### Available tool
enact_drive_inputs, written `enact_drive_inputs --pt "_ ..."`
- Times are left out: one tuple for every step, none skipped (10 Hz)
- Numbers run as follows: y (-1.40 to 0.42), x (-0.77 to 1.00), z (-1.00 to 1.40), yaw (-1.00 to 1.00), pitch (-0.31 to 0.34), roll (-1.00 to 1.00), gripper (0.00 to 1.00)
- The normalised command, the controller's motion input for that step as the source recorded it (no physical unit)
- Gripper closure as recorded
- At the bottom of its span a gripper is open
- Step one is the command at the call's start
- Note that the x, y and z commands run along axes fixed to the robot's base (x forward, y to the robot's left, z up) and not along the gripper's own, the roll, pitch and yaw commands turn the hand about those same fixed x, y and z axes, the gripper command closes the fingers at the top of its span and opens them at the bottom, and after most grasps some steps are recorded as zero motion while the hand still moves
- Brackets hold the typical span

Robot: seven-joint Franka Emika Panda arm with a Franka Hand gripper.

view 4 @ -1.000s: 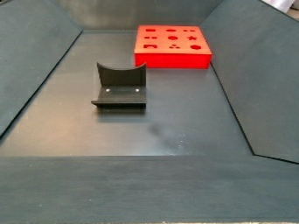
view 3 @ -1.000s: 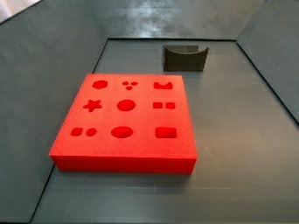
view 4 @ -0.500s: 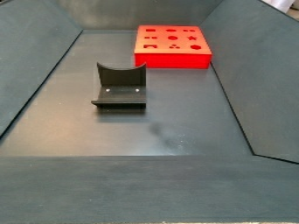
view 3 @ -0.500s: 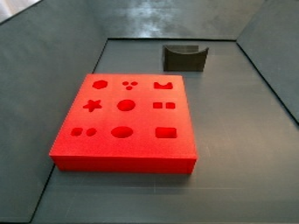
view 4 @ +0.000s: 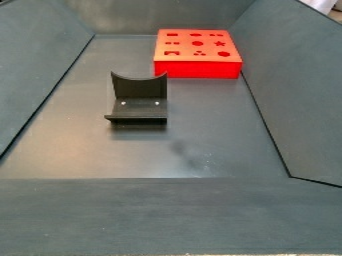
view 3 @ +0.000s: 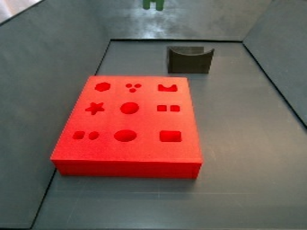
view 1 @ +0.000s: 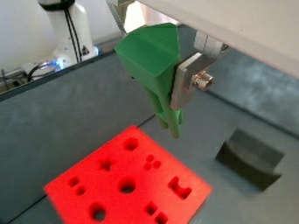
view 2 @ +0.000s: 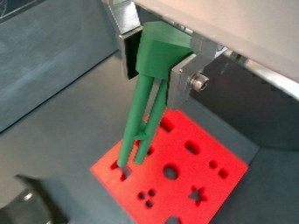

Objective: Pick up the 3 prong object. Move up. Place the 3 prong object on the fixture. Regrasp the 3 prong object. Move to above the board. Insert the 3 prong object.
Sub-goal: Move to above the board, then insert the 3 prong object.

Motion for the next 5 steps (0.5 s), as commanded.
enact_drive_inputs --pt "0.04 -0.09 0.00 -0.02 -0.128 -0.31 1.00" --pt "0.00 -0.04 0.00 0.00 -0.011 0.00 1.00" --pt "0.07 0.00 -0.32 0.00 -0.010 -0.29 1.00" --pt "0.53 0.21 0.00 0.00 0.121 -0.50 1.00" --pt "0.43 0.16 0.04 0.02 0.117 -0.50 1.00"
